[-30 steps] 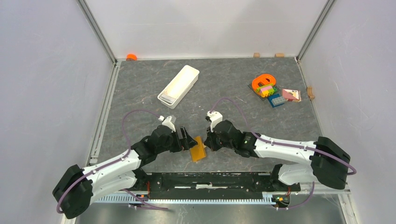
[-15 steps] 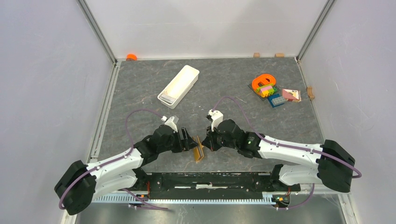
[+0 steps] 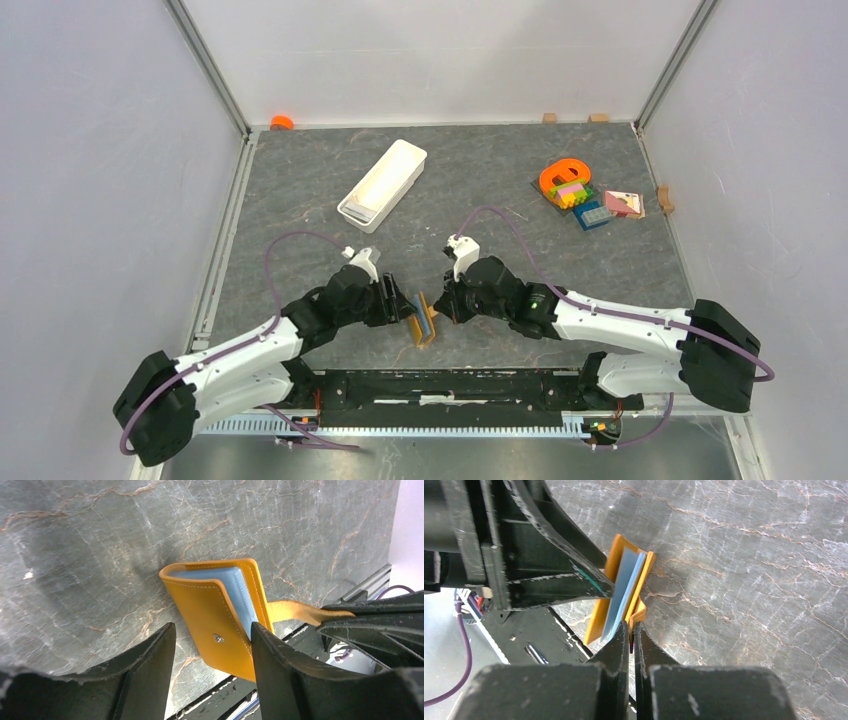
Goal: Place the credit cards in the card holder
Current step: Open the card holder at the center of the board.
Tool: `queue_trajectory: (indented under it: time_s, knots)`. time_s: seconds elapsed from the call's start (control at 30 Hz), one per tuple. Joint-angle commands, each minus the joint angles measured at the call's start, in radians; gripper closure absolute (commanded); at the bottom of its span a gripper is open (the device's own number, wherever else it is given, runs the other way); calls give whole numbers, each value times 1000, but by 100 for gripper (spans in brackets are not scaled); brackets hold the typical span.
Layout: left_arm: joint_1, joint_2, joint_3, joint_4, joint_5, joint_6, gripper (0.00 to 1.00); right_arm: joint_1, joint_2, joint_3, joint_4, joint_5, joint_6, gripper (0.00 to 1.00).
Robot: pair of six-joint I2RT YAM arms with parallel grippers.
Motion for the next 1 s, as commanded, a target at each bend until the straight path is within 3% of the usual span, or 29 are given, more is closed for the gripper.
queue_trajectory:
  time_s: [0.0,0.3,0.6,0.77,0.87,0.97]
  knots:
    - [-5,-54,47,-156,-85,61,38,5,-19,7,-31,65,6,100]
    - [-5,-115,12,-259,-123,52,50,6,14,-9,-62,105,13,100]
    - [-5,-181,-62,-282,-164,5,78,5,45,-80,-67,190,47,100]
    - [-5,-189,-128,-209,-153,-36,89,4,81,-105,-63,223,60,100]
    - [-5,-205,-143,-182,-141,-54,94,3,62,-81,-89,227,51,89]
    - [-5,-236,-142,-180,-146,-61,98,3,6,-55,-117,231,35,64]
